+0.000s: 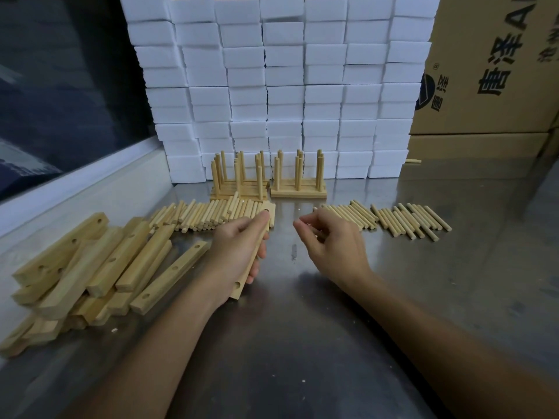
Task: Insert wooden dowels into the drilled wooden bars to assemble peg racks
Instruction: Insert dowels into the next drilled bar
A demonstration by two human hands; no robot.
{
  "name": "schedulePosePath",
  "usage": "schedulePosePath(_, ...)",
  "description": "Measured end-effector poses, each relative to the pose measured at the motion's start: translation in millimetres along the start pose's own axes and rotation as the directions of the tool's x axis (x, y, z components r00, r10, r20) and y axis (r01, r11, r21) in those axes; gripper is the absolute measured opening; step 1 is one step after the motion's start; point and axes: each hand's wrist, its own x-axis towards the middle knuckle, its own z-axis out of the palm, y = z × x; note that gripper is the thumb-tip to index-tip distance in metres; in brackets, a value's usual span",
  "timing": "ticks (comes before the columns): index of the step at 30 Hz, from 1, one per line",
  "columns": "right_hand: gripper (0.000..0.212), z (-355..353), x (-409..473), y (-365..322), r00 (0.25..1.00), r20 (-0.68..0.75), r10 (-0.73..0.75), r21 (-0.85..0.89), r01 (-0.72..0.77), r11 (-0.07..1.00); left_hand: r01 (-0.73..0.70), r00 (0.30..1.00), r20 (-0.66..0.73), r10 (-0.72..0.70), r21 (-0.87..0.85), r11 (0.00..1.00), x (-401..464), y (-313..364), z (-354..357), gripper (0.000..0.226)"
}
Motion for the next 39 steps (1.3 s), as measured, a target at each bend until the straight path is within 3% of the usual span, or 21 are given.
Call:
schedulePosePath(9,0.007,3,-1,-12,0.994,-0.077,-0.071,0.152,0.082,0.985,-0.182,0.983,0.045,0.177,0.182,0.966,2,-7,8,0.014)
schedulePosePath(15,0.006,3,-2,-14,0.988,-0.050,-0.143,0.159,0.150,0.976,-0.198,0.973,0.141,0.182,0.113,0.974,2,-8,9,0.029)
schedulePosePath(21,0.006,-3,0,-8,0.972,0.028,-0.235,0.007,0.235,0.972,-0.223,0.971,0.126,0.204,0.161,0.961,2,-11,6,0.038)
schedulePosePath(28,0.007,-5,-4,-11,0.940,0.003,-0.341,-0.219,0.333,0.917,-0.259,0.959,0.173,0.225,0.215,0.942,-1,-9,7,0.035)
schedulePosePath(35,0.011,-4,-6,-12,0.962,0.003,-0.272,-0.203,0.267,0.942,-0.292,0.953,0.177,0.248,0.302,0.908,1,-14,13,0.042)
schedulePosePath(39,0.011,-2,-3,-15,0.996,0.003,-0.092,-0.077,0.092,0.993,-0.332,0.940,0.193,0.282,0.324,0.886,5,-15,12,0.044)
